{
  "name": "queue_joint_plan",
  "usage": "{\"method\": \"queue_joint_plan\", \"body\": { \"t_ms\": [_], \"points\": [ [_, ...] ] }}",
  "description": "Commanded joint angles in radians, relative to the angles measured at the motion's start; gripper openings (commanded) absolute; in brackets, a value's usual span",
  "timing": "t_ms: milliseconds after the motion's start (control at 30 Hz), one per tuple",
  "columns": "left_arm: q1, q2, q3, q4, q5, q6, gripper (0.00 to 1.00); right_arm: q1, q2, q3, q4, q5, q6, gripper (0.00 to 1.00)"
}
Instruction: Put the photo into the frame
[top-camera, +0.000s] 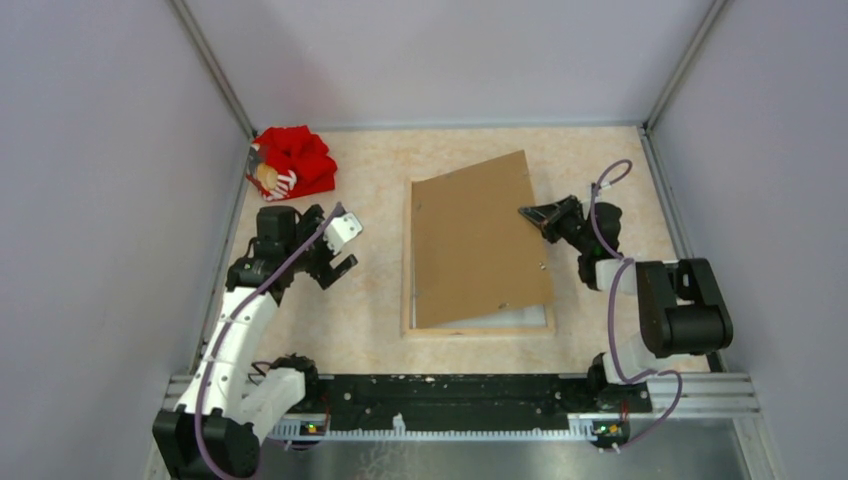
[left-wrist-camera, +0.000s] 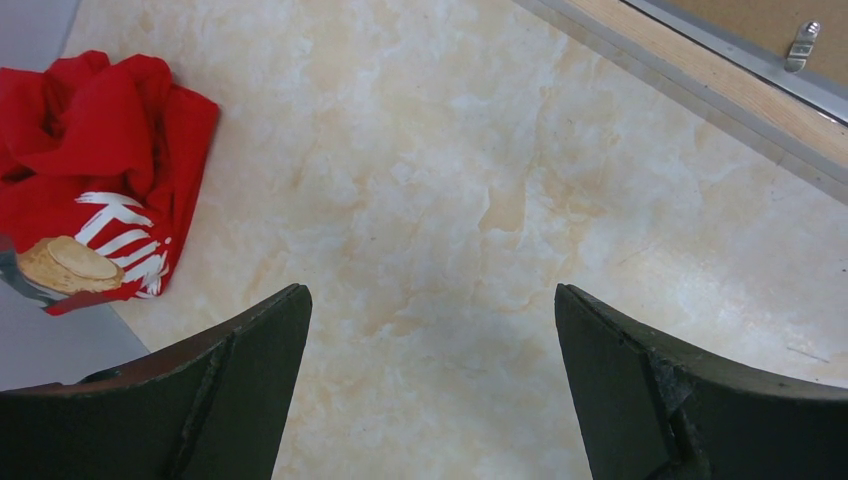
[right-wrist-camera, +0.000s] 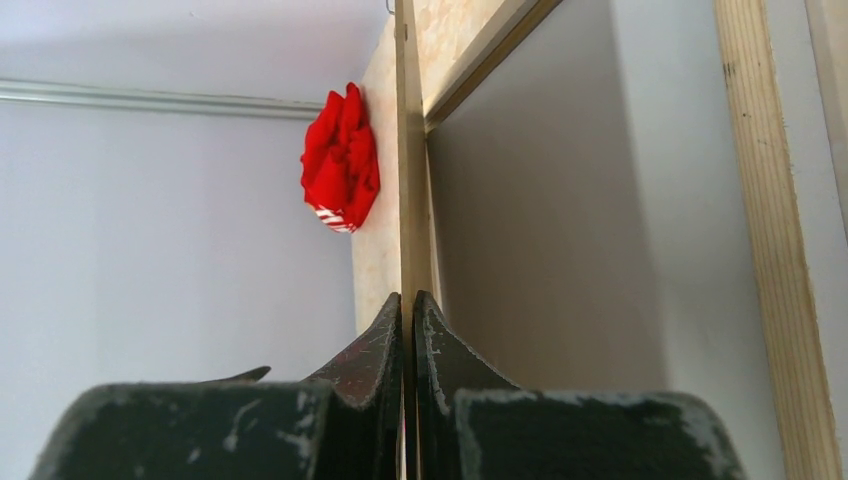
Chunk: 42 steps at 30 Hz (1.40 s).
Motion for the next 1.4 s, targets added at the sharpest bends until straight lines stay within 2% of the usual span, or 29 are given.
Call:
{"method": "queue_joint_plan", "body": {
  "t_ms": [0,467,767,1233,1367],
  "points": [
    [0.0,0.009,0.009,-0.016,0.001,0.008,0.98,-0.006,0.003,0.002,0.108,-0.003,0.004,0.0],
    [0.0,0.03,0.004,-0.004,0.003,0.01,0.98,0.008,-0.012,-0.042,0.086,0.002,-0.033,0.0],
    [0.0,0.025,-0.002,-0.001,0.007,0.013,0.98,0.009,-0.052,-0.048,-0.008,0.025,-0.046,0.0],
    [0.0,0.02,-0.018,0.008,0.006,0.025,0.98,0.02,0.024,-0.078,0.014,0.01,-0.076,0.0],
    [0.0,0.026,-0.02,0.013,0.011,0.024,0.98,0.028,0.024,-0.08,-0.027,0.018,-0.119,0.0]
  ]
}}
